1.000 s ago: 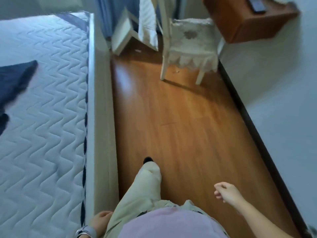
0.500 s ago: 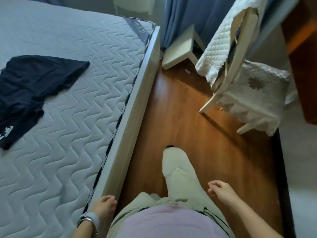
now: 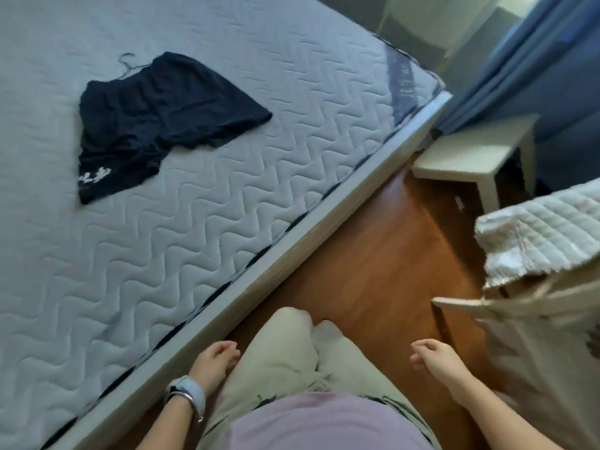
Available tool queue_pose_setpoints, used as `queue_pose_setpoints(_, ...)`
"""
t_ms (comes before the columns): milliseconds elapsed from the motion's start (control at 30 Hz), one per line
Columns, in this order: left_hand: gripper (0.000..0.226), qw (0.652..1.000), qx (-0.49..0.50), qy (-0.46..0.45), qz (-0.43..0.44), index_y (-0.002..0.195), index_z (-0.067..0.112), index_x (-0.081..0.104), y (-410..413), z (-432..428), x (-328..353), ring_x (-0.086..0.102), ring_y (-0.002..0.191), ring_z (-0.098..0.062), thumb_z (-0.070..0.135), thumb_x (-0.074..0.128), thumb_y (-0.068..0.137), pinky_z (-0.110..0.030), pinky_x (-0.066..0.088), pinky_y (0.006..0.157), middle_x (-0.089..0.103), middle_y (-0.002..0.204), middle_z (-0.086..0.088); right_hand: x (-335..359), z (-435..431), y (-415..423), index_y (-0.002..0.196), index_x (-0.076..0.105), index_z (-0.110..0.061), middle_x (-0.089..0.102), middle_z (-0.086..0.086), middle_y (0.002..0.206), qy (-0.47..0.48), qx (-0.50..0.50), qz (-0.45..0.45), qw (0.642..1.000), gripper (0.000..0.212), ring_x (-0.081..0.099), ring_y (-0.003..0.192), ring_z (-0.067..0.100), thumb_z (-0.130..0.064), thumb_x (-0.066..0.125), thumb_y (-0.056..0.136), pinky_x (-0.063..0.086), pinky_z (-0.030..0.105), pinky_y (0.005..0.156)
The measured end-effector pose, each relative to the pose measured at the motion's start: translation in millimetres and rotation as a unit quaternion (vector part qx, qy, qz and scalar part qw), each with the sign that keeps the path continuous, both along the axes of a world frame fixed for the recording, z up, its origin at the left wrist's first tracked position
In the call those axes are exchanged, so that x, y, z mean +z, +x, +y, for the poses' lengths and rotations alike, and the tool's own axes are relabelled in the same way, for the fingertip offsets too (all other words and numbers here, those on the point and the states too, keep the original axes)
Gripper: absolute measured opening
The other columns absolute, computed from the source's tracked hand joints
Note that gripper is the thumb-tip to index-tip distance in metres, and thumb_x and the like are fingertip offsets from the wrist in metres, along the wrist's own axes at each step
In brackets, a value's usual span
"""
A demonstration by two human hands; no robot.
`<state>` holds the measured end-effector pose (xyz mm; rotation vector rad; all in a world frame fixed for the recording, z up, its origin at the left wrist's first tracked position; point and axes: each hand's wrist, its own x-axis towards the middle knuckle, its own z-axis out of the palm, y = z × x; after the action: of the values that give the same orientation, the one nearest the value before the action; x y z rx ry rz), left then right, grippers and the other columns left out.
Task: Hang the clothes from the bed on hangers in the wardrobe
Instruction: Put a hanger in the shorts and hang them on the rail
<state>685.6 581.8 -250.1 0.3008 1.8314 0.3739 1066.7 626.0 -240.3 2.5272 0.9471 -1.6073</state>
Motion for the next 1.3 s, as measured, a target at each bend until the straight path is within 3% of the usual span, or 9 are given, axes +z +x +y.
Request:
queue_pose_setpoints(133,0.022,0.996,0.067,-0.06,0.025,0.108,-0.004,0.057,-16,-6,-15,0.054,0.066,-0.017,0.007,0.047,0.093,-0.02,0.043,0.049,0.059,0.081,-0.01,-9,82,-29,0.095,0.062,-0.012,0.066,0.005,0.077,0.0,0.072,0.021,0.997,0.014,0.062,0.074,0.021,-0.018,0.048,0.093,0.047,0.026,0.063)
queue_pose_setpoints(267,0.011,0.99,0.105,-0.081,0.052,0.086,0.001,0.055,-30,13,-16,0.057,0.037,-0.003,0.002,0.046,0.092,-0.005,0.034,0.031,0.052,0.069,-0.004,-9,151,-73,0.086,0.061,-0.017,0.066,0.003,0.075,0.002,0.139,0.03,0.99,0.014,0.061,0.075,0.02,-0.015,0.048,0.092,0.05,0.033,0.077)
queue_pose_setpoints(367,0.016,0.988,0.132,-0.082,0.023,0.096,-0.009,0.056,-43,48,-21,0.054,0.059,-0.021,0.002,0.044,0.093,-0.02,0.043,0.044,0.056,0.074,-0.012,-6,199,-104,0.083,0.061,-0.021,0.066,-0.001,0.072,0.015,0.204,0.038,0.978,0.015,0.063,0.074,0.02,-0.013,0.05,0.09,0.049,0.032,0.075)
queue_pose_setpoints(500,0.02,0.985,0.161,-0.053,0.02,0.107,-0.003,0.055,-60,110,-16,0.053,0.072,-0.022,0.007,0.043,0.094,-0.015,0.046,0.044,0.059,0.103,-0.019,4,251,-131,0.079,0.06,-0.026,0.068,-0.002,0.071,0.016,0.245,0.031,0.969,0.019,0.063,0.07,0.018,-0.015,0.05,0.09,0.046,0.028,0.068)
queue_pose_setpoints(733,0.011,0.984,0.175,-0.003,-0.007,0.086,0.006,0.056,-92,205,-10,0.057,0.08,-0.025,0.014,0.052,0.091,-0.029,0.042,0.067,0.06,0.086,-0.01,-3,349,-175,0.086,0.063,-0.015,0.064,0.001,0.067,-0.064,0.347,-0.006,0.936,0.013,0.058,0.061,0.015,-0.013,0.05,0.089,0.038,0.016,0.05)
queue_pose_setpoints(900,0.018,0.991,0.102,0.023,0.083,0.098,0.01,0.064,-151,309,-33,0.06,0.108,-0.03,0.022,0.057,0.086,-0.033,0.044,0.095,0.067,0.11,-0.015,-32,470,-265,0.097,0.066,-0.008,0.062,0.003,0.07,-0.027,0.443,-0.002,0.896,0.016,0.056,0.064,0.015,-0.01,0.051,0.09,0.048,0.027,0.068)
queue_pose_setpoints(1000,0.029,0.984,0.083,0.082,0.133,0.118,0.004,0.056,-200,403,-57,0.055,0.118,-0.026,0.011,0.049,0.091,-0.029,0.039,0.099,0.059,0.126,-0.013,-61,554,-347,0.095,0.068,-0.009,0.063,0.005,0.09,0.043,0.518,-0.009,0.854,0.019,0.055,0.082,0.021,-0.011,0.049,0.091,0.044,0.028,0.082)
queue_pose_setpoints(1133,0.043,0.952,0.031,0.156,0.262,0.132,0.006,0.045,-270,514,-123,0.037,0.134,-0.024,0.015,0.05,0.091,-0.028,0.026,0.109,0.042,0.143,-0.011,-91,649,-470,0.11,0.061,-0.006,0.063,0.011,0.117,0.191,0.657,-0.067,0.726,0.041,0.058,0.108,0.031,-0.022,0.027,0.094,0.046,0.034,0.088)
queue_pose_setpoints(1300,0.06,0.915,-0.113,0.105,0.373,0.147,0.02,0.006,-342,610,-210,-0.005,0.146,-0.016,0.041,0.027,0.096,-0.037,0.001,0.118,-0.004,0.158,0.002,-136,736,-587,0.104,0.064,-0.007,0.065,0.013,0.109,0.316,0.606,-0.017,0.73,0.027,0.056,0.107,0.033,-0.013,0.042,0.09,0.047,0.039,0.091)
